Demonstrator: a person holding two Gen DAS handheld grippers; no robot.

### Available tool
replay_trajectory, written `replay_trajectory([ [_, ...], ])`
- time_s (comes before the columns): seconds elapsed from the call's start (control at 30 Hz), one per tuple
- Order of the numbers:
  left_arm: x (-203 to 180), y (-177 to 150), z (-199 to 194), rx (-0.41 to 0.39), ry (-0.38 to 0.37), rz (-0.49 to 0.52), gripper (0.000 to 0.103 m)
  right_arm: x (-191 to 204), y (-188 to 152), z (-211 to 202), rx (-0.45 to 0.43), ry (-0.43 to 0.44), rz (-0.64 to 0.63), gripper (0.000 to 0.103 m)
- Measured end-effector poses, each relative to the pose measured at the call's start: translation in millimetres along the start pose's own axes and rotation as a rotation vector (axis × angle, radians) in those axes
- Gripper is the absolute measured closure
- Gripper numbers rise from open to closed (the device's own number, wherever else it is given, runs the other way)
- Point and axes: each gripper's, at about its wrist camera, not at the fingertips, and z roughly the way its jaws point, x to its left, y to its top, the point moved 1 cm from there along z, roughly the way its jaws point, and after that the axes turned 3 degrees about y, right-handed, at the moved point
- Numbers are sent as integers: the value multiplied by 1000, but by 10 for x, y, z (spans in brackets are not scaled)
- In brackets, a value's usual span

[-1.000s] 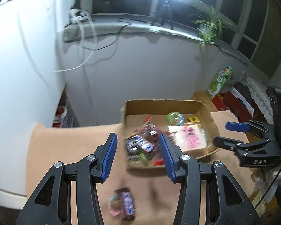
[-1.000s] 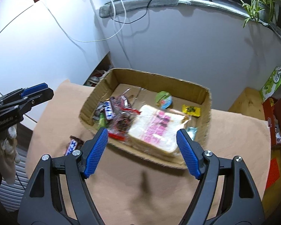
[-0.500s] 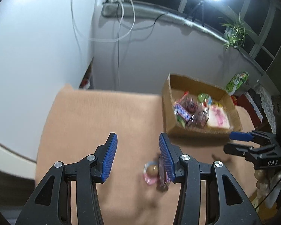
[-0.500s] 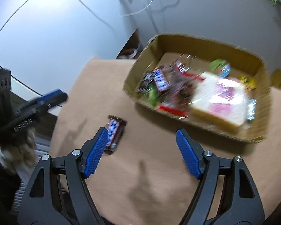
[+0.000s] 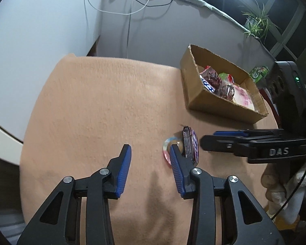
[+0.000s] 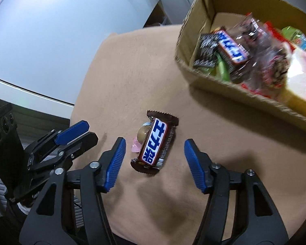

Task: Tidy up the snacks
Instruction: 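Move both grippers back toward the Snickers bar and round candy, then grasp the round candy with the left gripper while the right grasps the Snickers bar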

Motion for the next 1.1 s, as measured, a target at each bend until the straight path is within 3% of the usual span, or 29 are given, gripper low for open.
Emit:
replay_trajectory([
  [0.2, 45, -49, 61, 13, -8, -4, 66, 48, 18, 180, 35, -25, -9, 47],
  [0.43, 23, -71, 124, 29, -15, 7, 66, -20, 16, 274, 50, -72, -1, 64],
  [0.83, -269, -103, 384, 87, -56, 81, 66, -72, -43, 152, 53, -206, -70, 65],
  [0.93, -305, -107, 461, 94, -49, 90, 66, -136, -65, 90, 54, -219, -72, 71],
  [1.1, -321, -99, 594, 101, -39, 78, 66, -176, -93, 31, 52, -226, -80, 72],
])
